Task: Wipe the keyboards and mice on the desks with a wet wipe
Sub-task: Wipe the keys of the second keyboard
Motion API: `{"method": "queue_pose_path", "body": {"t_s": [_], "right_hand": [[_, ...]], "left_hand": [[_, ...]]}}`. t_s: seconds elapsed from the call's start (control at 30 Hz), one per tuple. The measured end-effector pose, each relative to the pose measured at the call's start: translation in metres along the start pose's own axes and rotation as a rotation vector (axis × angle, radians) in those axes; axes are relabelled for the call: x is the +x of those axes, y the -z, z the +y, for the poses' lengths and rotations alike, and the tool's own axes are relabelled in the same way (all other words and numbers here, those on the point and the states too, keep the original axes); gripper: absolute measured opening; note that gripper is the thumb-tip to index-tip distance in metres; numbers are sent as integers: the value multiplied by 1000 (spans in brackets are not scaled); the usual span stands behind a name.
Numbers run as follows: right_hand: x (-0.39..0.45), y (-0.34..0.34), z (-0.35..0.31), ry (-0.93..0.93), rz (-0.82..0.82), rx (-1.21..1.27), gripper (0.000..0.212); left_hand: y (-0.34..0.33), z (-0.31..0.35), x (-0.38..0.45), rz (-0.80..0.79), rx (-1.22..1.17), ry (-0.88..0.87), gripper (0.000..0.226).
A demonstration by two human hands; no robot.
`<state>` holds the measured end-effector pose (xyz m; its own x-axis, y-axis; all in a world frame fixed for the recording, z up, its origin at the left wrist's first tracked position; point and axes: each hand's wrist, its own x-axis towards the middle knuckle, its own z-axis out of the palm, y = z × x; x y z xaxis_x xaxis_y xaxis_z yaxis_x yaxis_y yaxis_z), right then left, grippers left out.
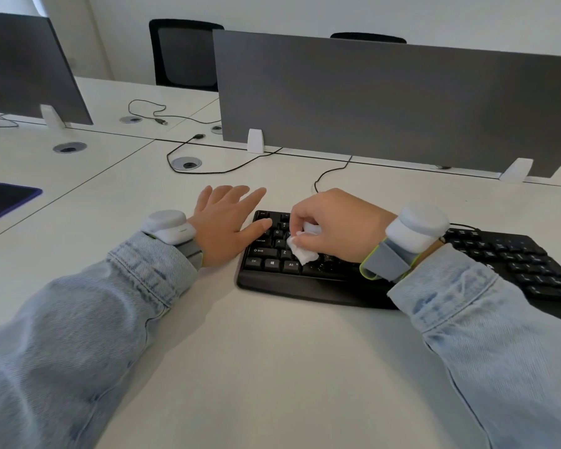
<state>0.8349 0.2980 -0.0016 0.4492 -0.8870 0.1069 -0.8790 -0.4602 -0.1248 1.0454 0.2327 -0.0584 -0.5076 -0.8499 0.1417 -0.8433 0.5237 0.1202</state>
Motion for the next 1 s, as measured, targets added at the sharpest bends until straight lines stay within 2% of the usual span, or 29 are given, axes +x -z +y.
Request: {"method": "queue_pose_path", "body": {"t_s": [0.07,0.23,0.4,0.53,0.67,1.0], "right_hand": [[2,-4,-3,14,14,15,9],[-4,5,18,-96,139,36,6],[-7,-2,12,-19,3,60,8],[-9,2,20,-61,27,13,10],[-13,0,17,-45,-3,65,8],[-23,9,26,-114,145,23,8]], "left_hand": [[0,0,0,1,2,-1,100],[1,1,-1,2,-18,-11,100],[-2,3,-1,18,-20,-34,98],[-3,5,-2,20,-25,-49,96],[-3,8,-2,25,-26,-51,97],[-2,9,-3,10,-34,-55,97]]}}
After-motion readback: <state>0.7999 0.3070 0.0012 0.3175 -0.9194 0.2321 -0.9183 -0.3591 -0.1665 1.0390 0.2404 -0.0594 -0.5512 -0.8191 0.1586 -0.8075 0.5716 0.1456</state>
